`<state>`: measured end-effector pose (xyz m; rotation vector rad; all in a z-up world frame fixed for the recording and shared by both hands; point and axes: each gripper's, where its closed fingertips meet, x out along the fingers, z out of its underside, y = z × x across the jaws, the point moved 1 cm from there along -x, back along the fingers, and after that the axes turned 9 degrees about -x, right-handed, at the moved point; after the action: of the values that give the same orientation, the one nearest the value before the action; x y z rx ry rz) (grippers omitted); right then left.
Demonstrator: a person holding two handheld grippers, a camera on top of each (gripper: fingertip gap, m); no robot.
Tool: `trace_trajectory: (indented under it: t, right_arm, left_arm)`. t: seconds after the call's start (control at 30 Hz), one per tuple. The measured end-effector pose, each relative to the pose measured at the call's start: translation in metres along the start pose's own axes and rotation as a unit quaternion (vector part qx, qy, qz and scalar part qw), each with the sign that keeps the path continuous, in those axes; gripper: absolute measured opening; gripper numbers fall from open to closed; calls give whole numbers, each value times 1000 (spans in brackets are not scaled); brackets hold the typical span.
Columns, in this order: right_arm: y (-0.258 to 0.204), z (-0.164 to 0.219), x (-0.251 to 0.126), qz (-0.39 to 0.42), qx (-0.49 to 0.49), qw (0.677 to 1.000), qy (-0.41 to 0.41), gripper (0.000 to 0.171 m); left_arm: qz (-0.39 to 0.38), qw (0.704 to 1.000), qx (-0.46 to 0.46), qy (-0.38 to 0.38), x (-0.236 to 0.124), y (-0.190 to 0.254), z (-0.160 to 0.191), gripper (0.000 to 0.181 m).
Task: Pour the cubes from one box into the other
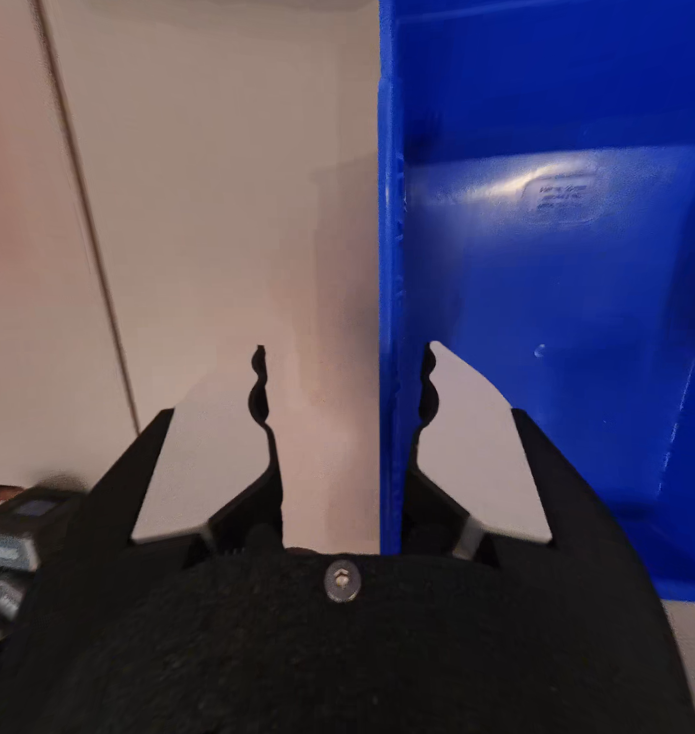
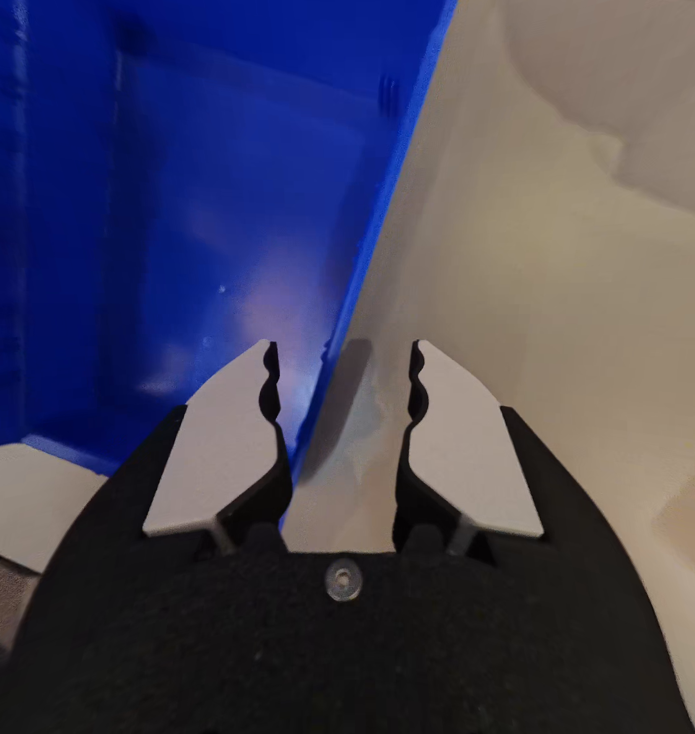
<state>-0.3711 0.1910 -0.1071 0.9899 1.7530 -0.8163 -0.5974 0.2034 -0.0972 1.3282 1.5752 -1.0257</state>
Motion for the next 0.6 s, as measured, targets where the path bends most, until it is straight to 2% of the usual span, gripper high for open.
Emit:
trace_trajectory:
  t: [0.07,0.13,0.2,0.27,0.33,0.37,0.47,0.53,0.6]
  right_arm:
    - [5,-8,-32,-5,-29,997,66,61]
    - [13,-18,-86,4,-72,979,189,51]
    - [27,-12,-149,22,-115,942,314,52]
    - [46,13,-202,37,-148,899,409,54]
    - [68,48,-243,57,-186,853,485,68]
    - [82,71,-256,73,-190,845,494,66]
    - [137,150,-272,106,-160,856,480,67]
    - [180,207,-266,122,-123,873,455,66]
    - [230,262,-255,161,-83,881,438,65]
  left_arm:
    - [8,999,-14,49,-33,-1,-8,74]
    - [41,991,-46,119,-73,8,-14,68]
    - [95,971,-69,210,-118,26,-16,66]
    - [171,936,-86,295,-161,53,-6,70]
    - [250,905,-95,332,-188,82,19,82]
    - [287,891,-99,338,-197,95,34,84]
    - [363,854,-119,353,-204,125,87,84]
    - [372,835,-128,385,-198,135,122,81]
    - [342,840,-106,409,-180,141,159,78]
